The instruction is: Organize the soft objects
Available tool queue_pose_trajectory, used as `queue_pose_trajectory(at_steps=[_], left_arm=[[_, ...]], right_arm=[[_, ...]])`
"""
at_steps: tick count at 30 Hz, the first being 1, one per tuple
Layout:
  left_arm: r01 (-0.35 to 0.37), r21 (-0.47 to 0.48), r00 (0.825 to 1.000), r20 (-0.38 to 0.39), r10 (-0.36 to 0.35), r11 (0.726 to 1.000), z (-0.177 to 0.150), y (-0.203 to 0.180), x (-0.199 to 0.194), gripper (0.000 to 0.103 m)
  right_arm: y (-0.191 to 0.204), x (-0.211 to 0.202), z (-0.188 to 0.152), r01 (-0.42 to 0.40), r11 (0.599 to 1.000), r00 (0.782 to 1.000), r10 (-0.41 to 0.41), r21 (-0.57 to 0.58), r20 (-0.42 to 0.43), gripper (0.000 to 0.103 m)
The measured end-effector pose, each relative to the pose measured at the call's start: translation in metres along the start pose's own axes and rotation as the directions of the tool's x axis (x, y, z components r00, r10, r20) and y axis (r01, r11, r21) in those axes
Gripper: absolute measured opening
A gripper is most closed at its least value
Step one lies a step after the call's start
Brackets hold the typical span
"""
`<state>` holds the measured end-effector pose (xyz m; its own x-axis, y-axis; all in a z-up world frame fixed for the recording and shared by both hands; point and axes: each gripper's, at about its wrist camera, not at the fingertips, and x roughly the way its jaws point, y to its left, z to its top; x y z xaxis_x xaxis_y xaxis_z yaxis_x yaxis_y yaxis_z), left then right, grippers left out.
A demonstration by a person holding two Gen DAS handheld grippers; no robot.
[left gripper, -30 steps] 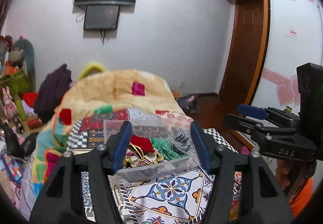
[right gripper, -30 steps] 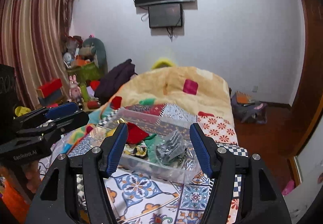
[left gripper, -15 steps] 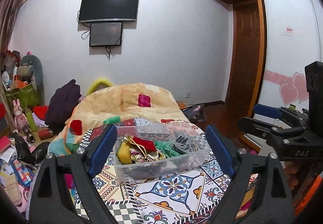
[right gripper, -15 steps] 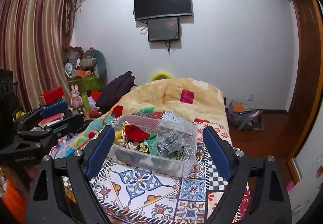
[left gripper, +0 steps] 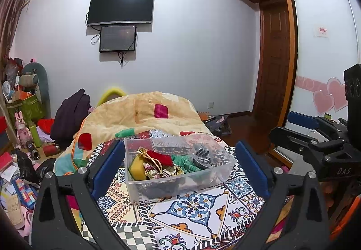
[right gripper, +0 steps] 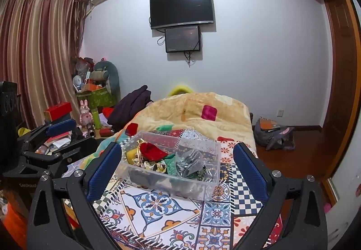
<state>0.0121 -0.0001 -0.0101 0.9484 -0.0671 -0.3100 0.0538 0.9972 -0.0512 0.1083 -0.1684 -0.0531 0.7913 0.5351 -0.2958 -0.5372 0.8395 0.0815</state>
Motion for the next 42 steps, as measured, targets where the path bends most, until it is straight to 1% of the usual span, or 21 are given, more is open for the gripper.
queue_pose_trajectory(at_steps=[37,42], left_arm=[[0.002,-0.008,1.000,-0.002,-0.002,1.000,-0.0004,0.0009,0.0021,0.102],[0.013,-0.012,1.000,0.004,-0.013,1.000,0.0007,-0.0009,0.0027,0.102]], right_arm=[[-0.0005,-0.0063,0.0023,-0.010,1.000,1.000,0.010,0.001,0.015,0.099],[-0.0005,-0.0064,0.0033,-0.004,1.000,1.000,0.004,0.001,0.016,0.100]])
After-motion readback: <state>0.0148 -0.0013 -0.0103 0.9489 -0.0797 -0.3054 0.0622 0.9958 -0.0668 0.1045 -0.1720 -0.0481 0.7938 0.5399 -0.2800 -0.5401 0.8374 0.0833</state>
